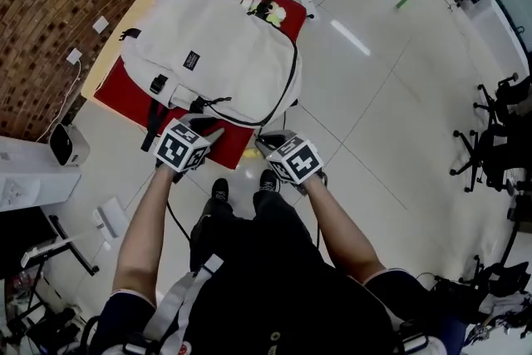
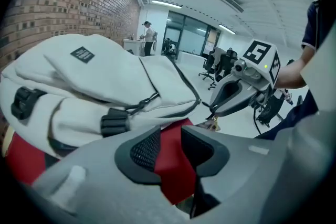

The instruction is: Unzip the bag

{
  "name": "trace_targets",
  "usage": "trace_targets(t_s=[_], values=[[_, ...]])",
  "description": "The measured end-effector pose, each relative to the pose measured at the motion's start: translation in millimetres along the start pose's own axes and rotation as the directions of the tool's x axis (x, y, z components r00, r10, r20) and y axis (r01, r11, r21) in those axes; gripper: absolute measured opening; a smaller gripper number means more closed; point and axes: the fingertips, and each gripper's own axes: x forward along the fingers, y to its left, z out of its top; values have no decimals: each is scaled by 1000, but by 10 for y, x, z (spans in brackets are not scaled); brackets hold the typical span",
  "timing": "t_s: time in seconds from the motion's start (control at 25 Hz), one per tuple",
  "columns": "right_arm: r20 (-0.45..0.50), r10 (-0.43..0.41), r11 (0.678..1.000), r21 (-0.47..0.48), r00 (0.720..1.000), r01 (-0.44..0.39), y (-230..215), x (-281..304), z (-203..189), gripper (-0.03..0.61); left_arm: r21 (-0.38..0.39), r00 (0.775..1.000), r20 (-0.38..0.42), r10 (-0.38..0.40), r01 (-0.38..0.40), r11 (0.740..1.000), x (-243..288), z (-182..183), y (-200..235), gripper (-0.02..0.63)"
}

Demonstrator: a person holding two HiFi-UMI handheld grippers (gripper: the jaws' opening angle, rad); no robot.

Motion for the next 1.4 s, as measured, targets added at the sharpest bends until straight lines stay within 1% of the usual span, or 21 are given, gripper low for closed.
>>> trace_targets(t_s=[0.04, 0.08, 0.12, 0.2, 0.28, 0.36, 0.56, 0.68, 0.76, 0.84, 1.12, 1.24, 1.32, 1.4], values=[[4, -25, 1000, 18, 1000, 25, 12, -16, 20, 34, 7, 1000, -8, 13, -13, 1000, -59, -49, 104, 119], [6, -49, 998, 31, 999, 49, 34, -23, 44, 34, 18, 1000, -14, 16, -16, 1000, -95, -89, 187, 80], [6, -70, 997, 41, 998, 70, 63, -21, 69, 34, 31, 1000, -18, 6, -5, 1000, -101, -114, 238, 64], [-6, -97, 994, 49, 995, 98, 136, 30, 118, 34, 65, 998, -27, -48, 50, 997, -40, -131, 247, 64], [-22, -98, 993, 62, 995, 100, 245, 139, 154, 34, 99, 993, -49, -107, 111, 989, 41, -174, 190, 64], [-19, -85, 992, 93, 996, 86, 365, 227, 209, 34, 122, 987, -68, -147, 154, 980, 92, -233, 117, 64], [-7, -91, 991, 102, 996, 91, 528, 403, 413, 34, 155, 977, -66, -204, 212, 965, 123, -255, 62, 64], [10, -81, 991, 110, 997, 80, 571, 455, 527, 34, 163, 973, -61, -225, 232, 959, 109, -261, 36, 64], [24, -67, 991, 117, 997, 64, 592, 488, 611, 34, 157, 974, -57, -220, 227, 961, 76, -279, 44, 64], [30, -57, 992, 113, 998, 54, 595, 530, 690, 34, 148, 978, -53, -200, 206, 967, 36, -304, 85, 64], [2, -19, 998, 61, 1000, 19, 642, 712, 888, 34, 115, 988, -49, -145, 150, 982, -170, -451, 227, 64], [-12, -13, 999, 43, 1000, 13, 642, 787, 912, 34, 99, 991, -46, -127, 131, 986, -224, -495, 251, 64], [-3, -15, 999, 41, 1000, 15, 622, 828, 917, 35, 81, 994, -31, -102, 104, 991, -270, -478, 304, 64], [21, -17, 999, 45, 1000, 16, 623, 804, 900, 37, 58, 997, 1, -80, 80, 995, -330, -400, 329, 63]])
